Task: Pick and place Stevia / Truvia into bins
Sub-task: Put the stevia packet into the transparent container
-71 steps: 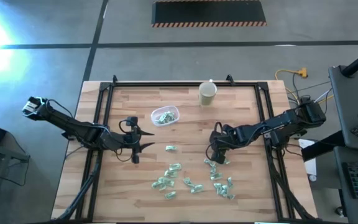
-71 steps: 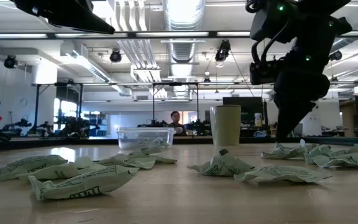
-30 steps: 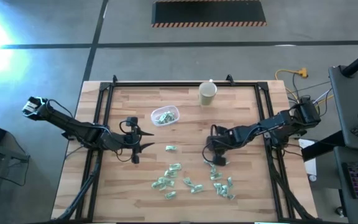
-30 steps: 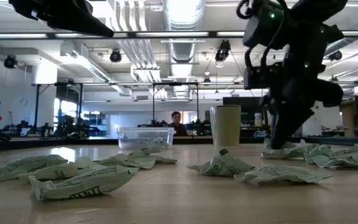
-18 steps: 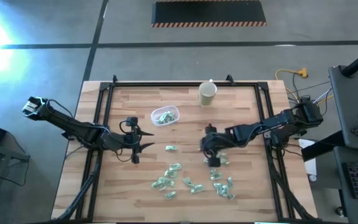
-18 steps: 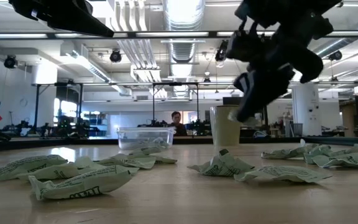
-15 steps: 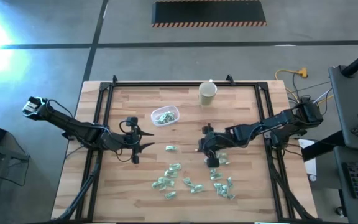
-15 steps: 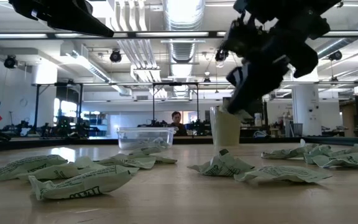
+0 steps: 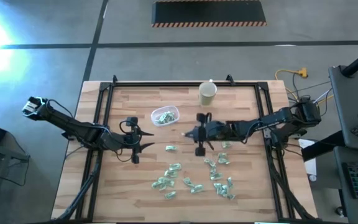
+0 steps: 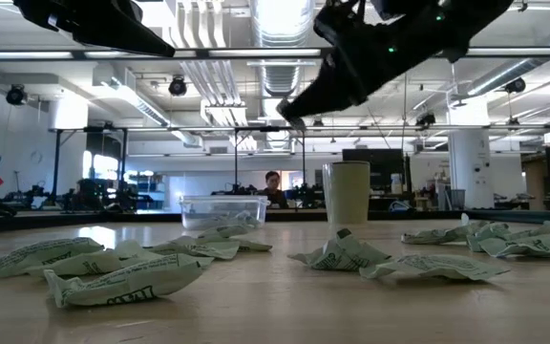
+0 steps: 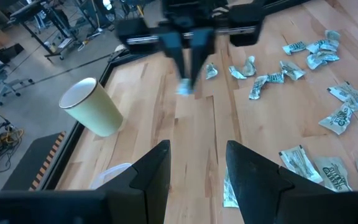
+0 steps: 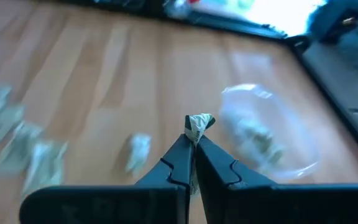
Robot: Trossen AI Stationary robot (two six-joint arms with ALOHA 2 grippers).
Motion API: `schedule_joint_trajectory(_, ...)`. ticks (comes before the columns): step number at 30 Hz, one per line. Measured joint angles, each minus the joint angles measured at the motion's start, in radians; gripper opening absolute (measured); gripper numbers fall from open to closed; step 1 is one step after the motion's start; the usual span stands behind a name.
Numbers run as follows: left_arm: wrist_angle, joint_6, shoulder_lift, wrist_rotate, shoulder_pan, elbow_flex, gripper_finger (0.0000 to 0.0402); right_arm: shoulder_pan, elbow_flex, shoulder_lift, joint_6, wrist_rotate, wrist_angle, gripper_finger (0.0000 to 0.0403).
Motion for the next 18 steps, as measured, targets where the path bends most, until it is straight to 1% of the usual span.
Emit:
schedule_joint_trajectory(6,0.0,0.0,0.0,0.0,0.0,0.0,0.0139,-0.091,0.001,0.046,0.011,0.001,0.168,0.0009)
schedule_joint_trajectory(12,0.0,0.0,0.0,0.0,0.0,0.0,0.0139,-0.176,0.002,0.13,0.078,0.0,0.332,0.0009)
schedule_joint_trajectory(16,0.001,0.0,0.0,0.0,0.0,0.0,0.0139,-0.205,0.055,0.2,0.109,-0.009,0.34,0.0009)
schedule_joint_trajectory(18,0.0,0.0,0.0,0.0,0.0,0.0,0.0139,-0.211,0.1,0.242,0.112,-0.034,0.33,0.0009)
